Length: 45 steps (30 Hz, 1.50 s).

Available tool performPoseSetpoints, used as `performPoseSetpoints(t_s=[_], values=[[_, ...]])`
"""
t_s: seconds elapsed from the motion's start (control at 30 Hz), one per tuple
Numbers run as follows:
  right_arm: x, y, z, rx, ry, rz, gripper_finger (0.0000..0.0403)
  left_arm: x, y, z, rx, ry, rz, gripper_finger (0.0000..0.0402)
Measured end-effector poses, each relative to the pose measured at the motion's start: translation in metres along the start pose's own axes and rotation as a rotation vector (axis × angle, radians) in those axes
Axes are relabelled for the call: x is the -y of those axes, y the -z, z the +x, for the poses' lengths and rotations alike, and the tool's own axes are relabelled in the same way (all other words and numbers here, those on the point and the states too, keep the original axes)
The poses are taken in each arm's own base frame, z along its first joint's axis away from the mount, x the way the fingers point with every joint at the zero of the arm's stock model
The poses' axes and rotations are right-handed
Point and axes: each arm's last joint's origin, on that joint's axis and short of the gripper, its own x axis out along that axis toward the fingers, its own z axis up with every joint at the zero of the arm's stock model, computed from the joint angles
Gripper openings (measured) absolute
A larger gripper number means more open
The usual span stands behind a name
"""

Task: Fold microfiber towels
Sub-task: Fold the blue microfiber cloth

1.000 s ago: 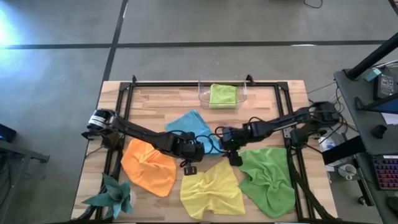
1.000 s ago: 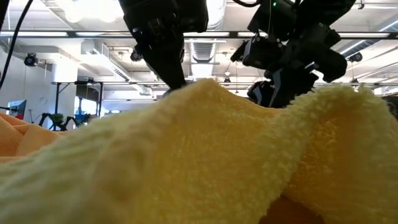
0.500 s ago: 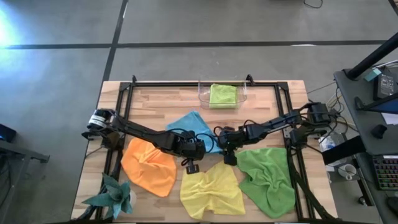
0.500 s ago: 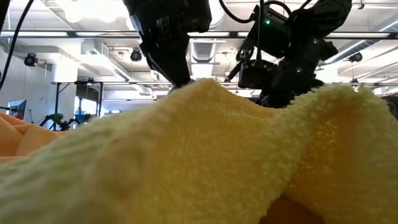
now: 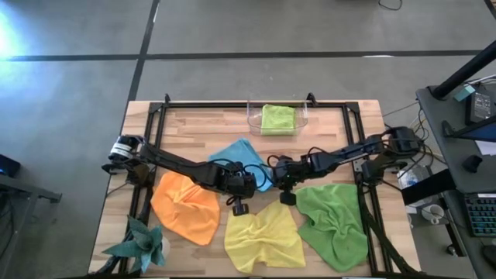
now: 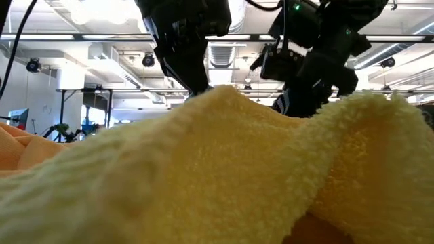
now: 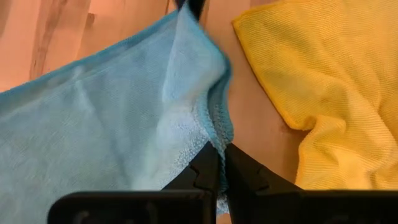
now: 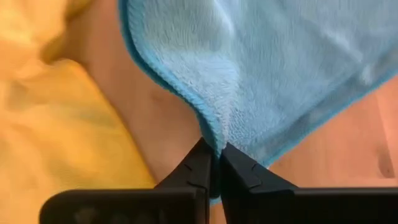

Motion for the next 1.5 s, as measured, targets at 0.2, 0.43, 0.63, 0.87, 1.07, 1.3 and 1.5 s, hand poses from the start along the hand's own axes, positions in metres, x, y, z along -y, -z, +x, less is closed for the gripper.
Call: performPoseSetpoints(t_s=[0.2,0.43,0.63,0.87,1.07,1.3,1.5], values=[[-0.002,-0.001,-0.028,0.005,-0.029,0.04,0.001,-0.002,-0.003,-0.013,0.033,0.016,-0.008,0.0],[-0.013,0.0,-0.077,0.058,-0.113,0.154,0.0009,0.0,-0.013,-0.043,0.085,0.167,-0.02,0.0],[-0.024,-0.001,-0.103,0.126,-0.172,0.252,0.0009,0.0,-0.017,-0.058,0.096,0.218,-0.109,0.0],[-0.015,-0.001,-0.082,0.096,-0.033,0.285,0.0009,-0.003,-0.01,-0.045,0.046,0.148,-0.169,0.0],[0.003,-0.002,-0.045,0.038,0.074,0.332,0.0009,-0.01,0.005,-0.013,-0.027,0.024,-0.168,0.0],[0.022,-0.004,-0.016,0.077,0.257,0.308,0.0009,-0.02,0.014,0.005,-0.037,-0.158,-0.16,0.0],[0.03,-0.002,-0.004,0.061,0.271,0.319,0.0009,-0.034,0.025,0.018,-0.077,-0.216,-0.173,0.0]])
